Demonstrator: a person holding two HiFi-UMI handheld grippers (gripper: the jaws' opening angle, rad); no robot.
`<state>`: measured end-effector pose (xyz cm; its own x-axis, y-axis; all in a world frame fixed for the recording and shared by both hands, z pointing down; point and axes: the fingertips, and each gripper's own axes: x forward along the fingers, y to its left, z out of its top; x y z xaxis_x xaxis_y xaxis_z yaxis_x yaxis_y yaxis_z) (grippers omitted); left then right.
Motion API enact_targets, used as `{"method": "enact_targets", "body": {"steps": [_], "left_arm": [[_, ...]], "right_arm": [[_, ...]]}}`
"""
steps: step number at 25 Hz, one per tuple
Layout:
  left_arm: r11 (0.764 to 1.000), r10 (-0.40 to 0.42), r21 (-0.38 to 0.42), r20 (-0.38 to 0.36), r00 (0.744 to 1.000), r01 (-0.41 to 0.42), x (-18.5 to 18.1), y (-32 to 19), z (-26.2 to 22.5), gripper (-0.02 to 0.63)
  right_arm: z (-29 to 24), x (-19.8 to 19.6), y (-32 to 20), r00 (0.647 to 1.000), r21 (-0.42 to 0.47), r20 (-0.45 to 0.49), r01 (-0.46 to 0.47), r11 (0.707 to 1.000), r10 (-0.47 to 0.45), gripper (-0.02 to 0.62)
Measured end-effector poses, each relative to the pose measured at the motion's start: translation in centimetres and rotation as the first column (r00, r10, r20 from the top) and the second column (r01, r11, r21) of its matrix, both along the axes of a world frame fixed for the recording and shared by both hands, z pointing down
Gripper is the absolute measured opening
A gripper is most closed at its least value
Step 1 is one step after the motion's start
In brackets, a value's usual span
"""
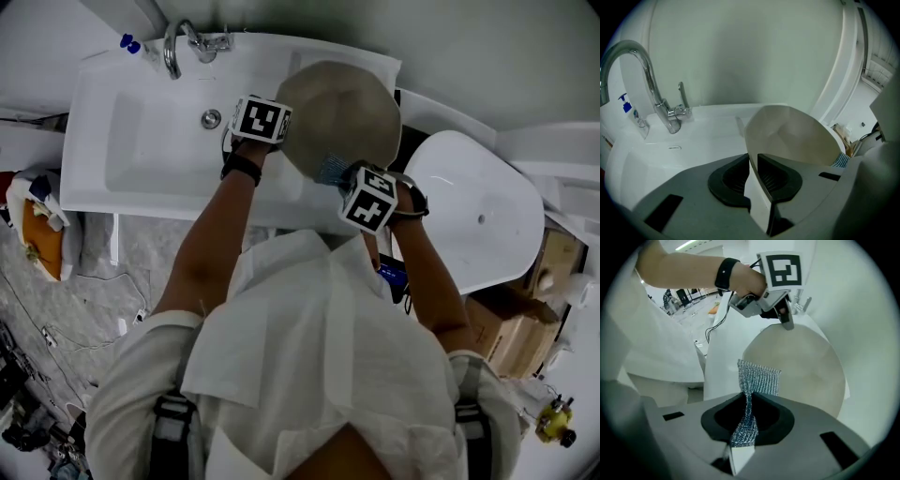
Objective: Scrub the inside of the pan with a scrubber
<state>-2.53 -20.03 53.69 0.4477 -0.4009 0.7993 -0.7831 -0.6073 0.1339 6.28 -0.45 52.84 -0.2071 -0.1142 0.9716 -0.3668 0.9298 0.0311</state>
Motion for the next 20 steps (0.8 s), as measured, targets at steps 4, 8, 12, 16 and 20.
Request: {"method": "enact_targets", "body": {"steps": [4, 8, 12, 16, 20], "left_arm": [[0.999, 0.035, 0.008, -0.004, 0.999, -0.035, 0.0, 0.4, 0.0, 0.074], [0.998, 0.052, 0.047, -0.016, 0.999, -0.052, -0.5, 0.3, -1.3, 0.08], [0.993, 0.03, 0.114, -0.053, 0.998, -0.024, -2.3, -0.2, -4.1, 0.08], [0.985, 0.019, 0.174, -0.151, 0.988, 0.008, -4.0, -0.1, -7.1, 0.078], [0.958, 0.033, 0.282, -0.299, 0.954, 0.055, -5.3, 0.5, -11.4, 0.071]], "right_arm": [[-0.5, 2.6, -0.9, 0.992, 0.039, 0.05, -0.115, 0.993, 0.113, 0.044], [-2.7, 4.2, -3.8, 0.931, 0.074, 0.21, -0.319, 0.945, 0.298, 0.046], [-5.6, 6.3, -6.8, 0.811, 0.112, 0.404, -0.503, 0.857, 0.423, 0.046], [-9.7, 8.7, -8.4, 0.64, 0.135, 0.616, -0.661, 0.738, 0.46, 0.046], [-14.4, 10.7, -8.4, 0.512, 0.188, 0.772, -0.751, 0.634, 0.378, 0.046]]}}
